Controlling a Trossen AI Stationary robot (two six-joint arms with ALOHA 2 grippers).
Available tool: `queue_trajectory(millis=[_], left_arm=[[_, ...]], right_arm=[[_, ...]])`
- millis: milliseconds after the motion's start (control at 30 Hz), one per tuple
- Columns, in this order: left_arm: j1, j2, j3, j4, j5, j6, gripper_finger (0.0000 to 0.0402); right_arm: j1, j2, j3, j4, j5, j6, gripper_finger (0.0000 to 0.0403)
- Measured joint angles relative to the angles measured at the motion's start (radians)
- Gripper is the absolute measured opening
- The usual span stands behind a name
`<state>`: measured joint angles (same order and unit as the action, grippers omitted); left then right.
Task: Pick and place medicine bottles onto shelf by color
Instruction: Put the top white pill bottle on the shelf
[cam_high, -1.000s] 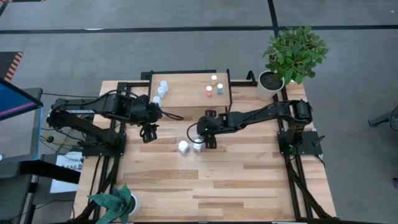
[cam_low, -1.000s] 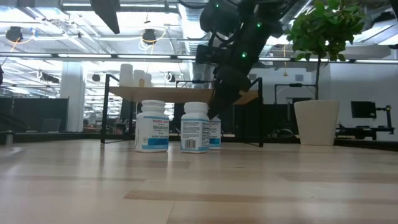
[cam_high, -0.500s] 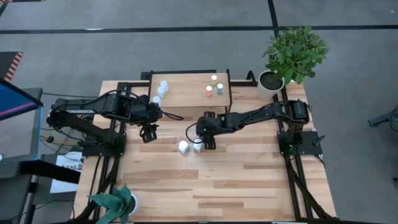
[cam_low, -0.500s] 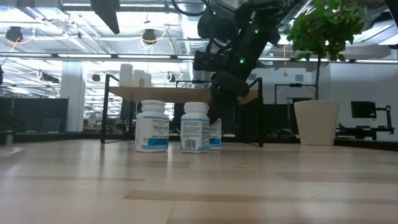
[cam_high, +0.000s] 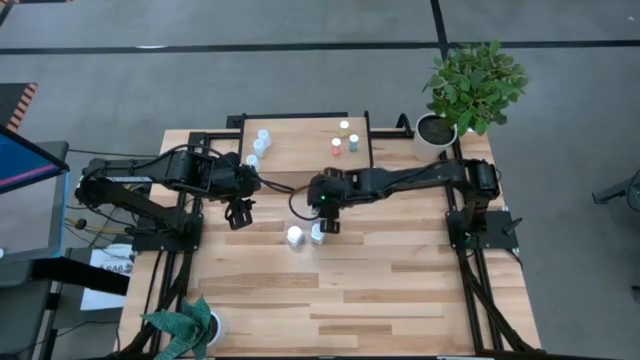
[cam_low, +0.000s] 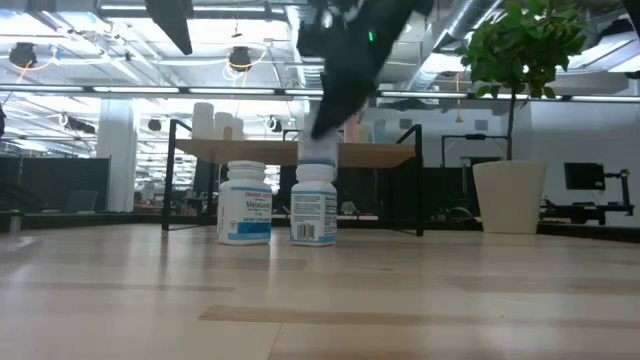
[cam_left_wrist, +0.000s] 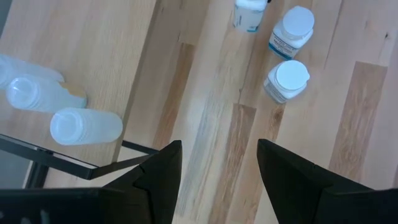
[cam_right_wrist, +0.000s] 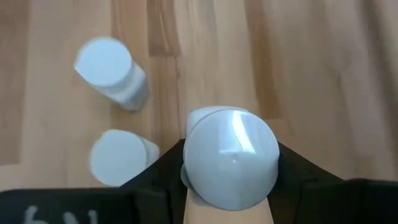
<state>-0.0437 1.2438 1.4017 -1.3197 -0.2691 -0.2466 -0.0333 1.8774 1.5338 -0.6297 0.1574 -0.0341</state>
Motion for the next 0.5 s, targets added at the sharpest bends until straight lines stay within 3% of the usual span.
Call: queue_trajectory(millis=[267,500], left_arm=[[0.000,-0.001,0.001,0.002,0.000,0.000,0.0197],[0.000,-0.001,0.001,0.000,0.000,0.000,0.0196]], right_arm=[[-0.042,0.000,0.265,-0.195,0.002,-0.054,0.0178],[-0.142,-0.001,0.386,-0.203,0.001,-0.195,0.0177]])
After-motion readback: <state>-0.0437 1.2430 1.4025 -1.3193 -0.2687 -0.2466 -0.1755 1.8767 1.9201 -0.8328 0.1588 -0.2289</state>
